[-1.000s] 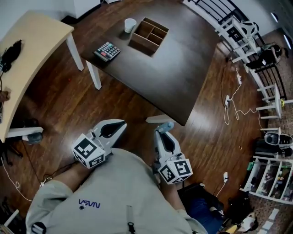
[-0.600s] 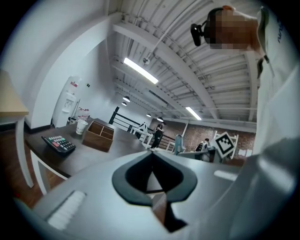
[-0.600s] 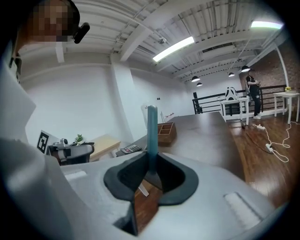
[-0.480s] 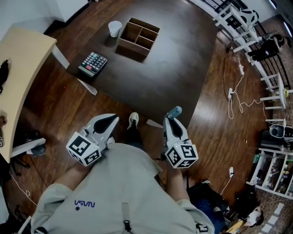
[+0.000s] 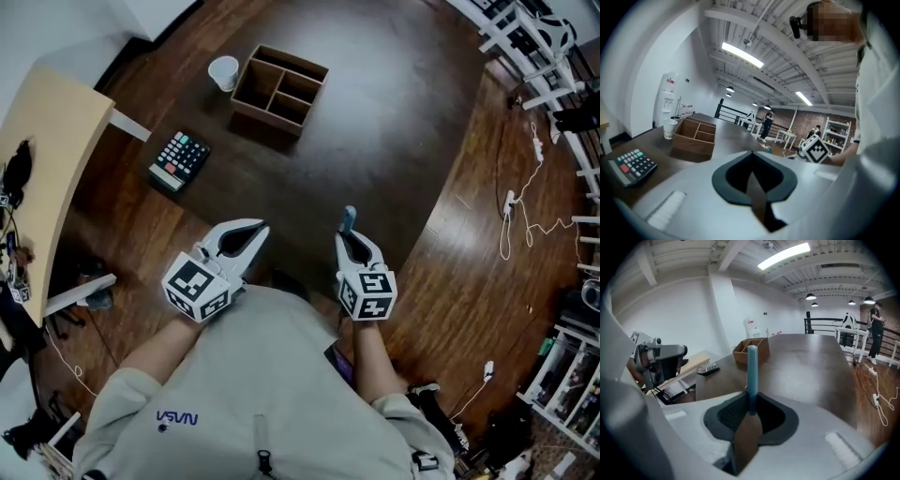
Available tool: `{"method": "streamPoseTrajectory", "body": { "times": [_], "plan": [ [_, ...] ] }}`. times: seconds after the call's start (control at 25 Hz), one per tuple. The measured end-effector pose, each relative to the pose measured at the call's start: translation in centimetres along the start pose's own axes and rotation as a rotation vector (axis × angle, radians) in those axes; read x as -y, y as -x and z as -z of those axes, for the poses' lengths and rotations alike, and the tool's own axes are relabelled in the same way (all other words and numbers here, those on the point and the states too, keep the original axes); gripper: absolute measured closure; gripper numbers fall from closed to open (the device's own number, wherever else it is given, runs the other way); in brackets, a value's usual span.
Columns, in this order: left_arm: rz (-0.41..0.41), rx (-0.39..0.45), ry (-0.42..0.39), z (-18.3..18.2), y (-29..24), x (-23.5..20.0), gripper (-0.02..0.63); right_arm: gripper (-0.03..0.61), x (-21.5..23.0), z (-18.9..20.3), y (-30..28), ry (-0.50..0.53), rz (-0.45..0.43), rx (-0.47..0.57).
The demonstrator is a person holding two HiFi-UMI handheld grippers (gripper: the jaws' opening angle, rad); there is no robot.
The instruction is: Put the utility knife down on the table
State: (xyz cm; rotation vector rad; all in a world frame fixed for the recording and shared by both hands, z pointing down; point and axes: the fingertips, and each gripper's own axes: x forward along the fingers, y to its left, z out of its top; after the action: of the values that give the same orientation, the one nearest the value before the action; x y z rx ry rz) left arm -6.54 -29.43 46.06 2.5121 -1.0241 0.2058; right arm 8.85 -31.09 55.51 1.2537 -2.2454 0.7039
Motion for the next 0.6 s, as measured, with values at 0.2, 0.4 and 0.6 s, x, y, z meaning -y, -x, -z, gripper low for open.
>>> {"method": "streamPoseTrajectory", "body": {
  "times": [0.2,0.4,0.6],
  "plan": [
    [0.006,-0.090,-0.020,0.8,-2.5,0.0,0.612,0.515,2.6,2.4,-3.8,0.130,0.016,-0.153],
    [0.007,-0.131,-0.037,0.7,-4.2,-0.4,0.612,0.514,4.0,3.8,-5.4,0.210,0.043,-0.249],
    [0.001,-0.144,-0.042,0.5,-5.1,-0.7,0.612,0.512,4.5,3.6,-5.8,0.260,0.049,-0.276]
  ]
}}
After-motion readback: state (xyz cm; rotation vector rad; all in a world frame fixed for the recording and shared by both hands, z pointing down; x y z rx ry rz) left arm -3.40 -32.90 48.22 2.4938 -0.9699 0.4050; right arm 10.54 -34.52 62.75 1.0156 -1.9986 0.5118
